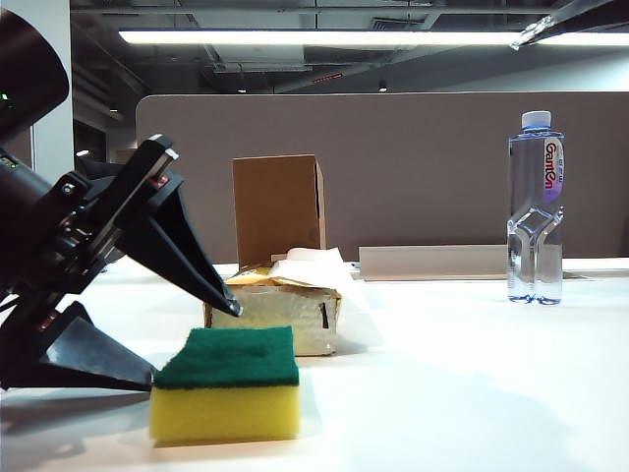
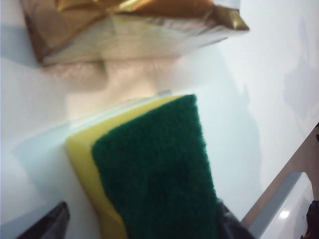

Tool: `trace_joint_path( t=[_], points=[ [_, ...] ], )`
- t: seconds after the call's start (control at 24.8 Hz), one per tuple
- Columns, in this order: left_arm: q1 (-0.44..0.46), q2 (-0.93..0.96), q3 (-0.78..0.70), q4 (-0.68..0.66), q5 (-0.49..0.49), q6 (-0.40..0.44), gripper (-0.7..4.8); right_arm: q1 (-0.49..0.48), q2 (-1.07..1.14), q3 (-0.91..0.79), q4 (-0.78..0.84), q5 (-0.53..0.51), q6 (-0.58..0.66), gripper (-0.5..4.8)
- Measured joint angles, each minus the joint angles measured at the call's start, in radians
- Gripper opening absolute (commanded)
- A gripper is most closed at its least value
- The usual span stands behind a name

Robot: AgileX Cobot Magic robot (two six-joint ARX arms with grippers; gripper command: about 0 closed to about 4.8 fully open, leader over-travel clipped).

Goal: Move the sponge from left to right to wipe the table, avoiding obstacles on the table, and finally reaching the bottle of mineral water.

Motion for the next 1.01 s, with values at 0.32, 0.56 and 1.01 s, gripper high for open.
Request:
trace_joint_path(
  t=[0.32,0.56,1.01],
  points=[
    [0.000,0.000,0.000,0.000,0.000,0.000,3.72,0.000,0.000,0.000,0.000,0.000,0.000,3.67],
    [0.000,-0.024,0.006,-0.002,0.001,0.000,3.72,0.000,0.000,0.000,-0.001,0.000,0.000,3.66],
    [0.034,-0.076,0.175,-0.220,-0.055,0.165,3.73,0.001,-0.001,0.000,-0.002,-0.001,0.000,3.66]
  ],
)
